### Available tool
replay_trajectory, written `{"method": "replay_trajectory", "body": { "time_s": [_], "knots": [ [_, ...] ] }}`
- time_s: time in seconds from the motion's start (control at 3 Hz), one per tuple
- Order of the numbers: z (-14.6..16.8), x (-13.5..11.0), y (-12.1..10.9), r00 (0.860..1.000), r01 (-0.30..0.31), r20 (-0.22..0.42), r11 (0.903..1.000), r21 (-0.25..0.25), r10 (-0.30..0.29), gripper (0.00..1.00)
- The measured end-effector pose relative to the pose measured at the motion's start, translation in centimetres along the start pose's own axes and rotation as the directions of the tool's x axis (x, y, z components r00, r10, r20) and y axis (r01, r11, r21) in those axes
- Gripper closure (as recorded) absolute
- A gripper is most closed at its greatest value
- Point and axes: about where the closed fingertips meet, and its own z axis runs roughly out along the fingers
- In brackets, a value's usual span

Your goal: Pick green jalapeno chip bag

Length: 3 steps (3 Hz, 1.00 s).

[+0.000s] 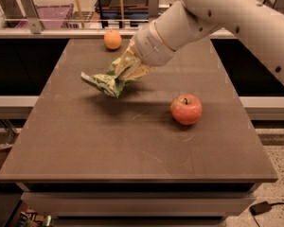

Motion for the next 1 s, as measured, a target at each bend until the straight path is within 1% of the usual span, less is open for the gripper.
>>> {"method": "replay_trajectory", "body": {
  "time_s": [0.67, 1.0],
  "knots": [
    [-3.3, -0.3, -3.2, 0.996, 0.055, -0.068, 0.9983, -0.02, -0.056, 1.0],
    [-5.1, -0.1, -4.2, 0.992, 0.082, -0.098, 0.9967, -0.002, -0.081, 1.0]
  ]
}}
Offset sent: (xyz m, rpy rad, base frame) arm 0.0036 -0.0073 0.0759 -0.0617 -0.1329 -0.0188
